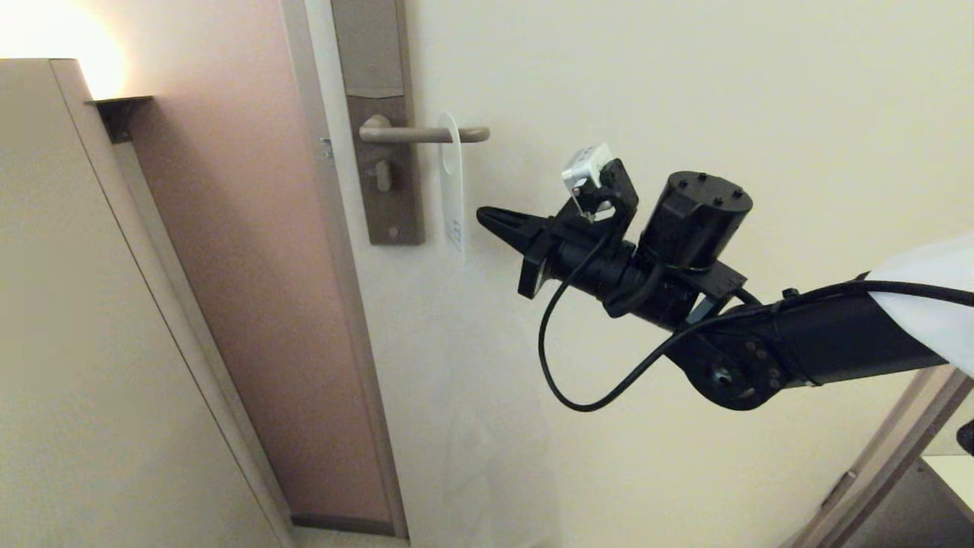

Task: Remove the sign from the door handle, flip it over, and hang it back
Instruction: Hang the sign back with the other side facing out

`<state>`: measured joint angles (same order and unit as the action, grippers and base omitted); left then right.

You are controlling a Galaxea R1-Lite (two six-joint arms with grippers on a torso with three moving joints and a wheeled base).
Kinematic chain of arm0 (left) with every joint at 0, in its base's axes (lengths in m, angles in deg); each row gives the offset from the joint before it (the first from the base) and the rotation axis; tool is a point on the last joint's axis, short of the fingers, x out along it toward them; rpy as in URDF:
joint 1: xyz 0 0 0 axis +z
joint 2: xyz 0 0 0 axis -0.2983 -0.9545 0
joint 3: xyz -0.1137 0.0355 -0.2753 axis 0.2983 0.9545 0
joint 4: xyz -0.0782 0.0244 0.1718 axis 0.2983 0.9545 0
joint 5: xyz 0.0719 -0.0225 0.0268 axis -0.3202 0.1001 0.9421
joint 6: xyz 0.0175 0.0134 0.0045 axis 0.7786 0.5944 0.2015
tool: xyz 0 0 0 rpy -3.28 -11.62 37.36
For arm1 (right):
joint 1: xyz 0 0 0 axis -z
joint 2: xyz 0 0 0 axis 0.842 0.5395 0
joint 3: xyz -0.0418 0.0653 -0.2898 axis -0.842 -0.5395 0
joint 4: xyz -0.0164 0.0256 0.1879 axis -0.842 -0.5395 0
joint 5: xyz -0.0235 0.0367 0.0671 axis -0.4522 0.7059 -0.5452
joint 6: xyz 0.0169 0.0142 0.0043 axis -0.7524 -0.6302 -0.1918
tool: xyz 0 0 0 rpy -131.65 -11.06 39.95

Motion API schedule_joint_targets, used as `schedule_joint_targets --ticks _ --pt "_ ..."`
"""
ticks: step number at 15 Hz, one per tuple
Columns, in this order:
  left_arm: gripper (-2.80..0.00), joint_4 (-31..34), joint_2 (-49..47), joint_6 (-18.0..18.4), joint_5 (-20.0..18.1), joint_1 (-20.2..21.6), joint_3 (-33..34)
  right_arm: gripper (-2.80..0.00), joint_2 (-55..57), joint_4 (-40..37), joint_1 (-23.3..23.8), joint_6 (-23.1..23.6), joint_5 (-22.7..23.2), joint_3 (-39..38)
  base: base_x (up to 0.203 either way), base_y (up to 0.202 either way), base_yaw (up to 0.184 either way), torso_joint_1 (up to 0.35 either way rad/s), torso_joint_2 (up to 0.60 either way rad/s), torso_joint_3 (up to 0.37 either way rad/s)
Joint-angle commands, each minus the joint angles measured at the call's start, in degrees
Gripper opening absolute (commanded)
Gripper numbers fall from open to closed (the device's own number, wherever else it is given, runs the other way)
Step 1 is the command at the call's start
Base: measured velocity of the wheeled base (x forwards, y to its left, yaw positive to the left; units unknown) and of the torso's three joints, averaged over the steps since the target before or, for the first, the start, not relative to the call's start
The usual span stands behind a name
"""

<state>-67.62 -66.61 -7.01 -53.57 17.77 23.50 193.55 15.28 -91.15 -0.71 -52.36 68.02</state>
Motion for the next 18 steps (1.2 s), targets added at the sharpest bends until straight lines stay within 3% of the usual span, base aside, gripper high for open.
schedule_joint_targets --ticks 1,5,18 --pt "-2.8 0.02 -0.09 0.03 -0.04 0.02 -0.01 -2.8 2.58 0.36 -0.05 0.08 -0.28 2.05 0.0 0.0 0.0 0.0 0.0 0.0" --pt "-2.8 0.02 -0.09 0.03 -0.04 0.02 -0.01 -2.8 6.32 0.28 -0.12 0.19 -0.59 6.47 0.0 0.0 0.0 0.0 0.0 0.0" --pt "-2.8 0.02 -0.09 0.03 -0.04 0.02 -0.01 -2.8 16.95 0.45 -6.48 1.23 -1.22 24.01 0.0 0.0 0.0 0.0 0.0 0.0"
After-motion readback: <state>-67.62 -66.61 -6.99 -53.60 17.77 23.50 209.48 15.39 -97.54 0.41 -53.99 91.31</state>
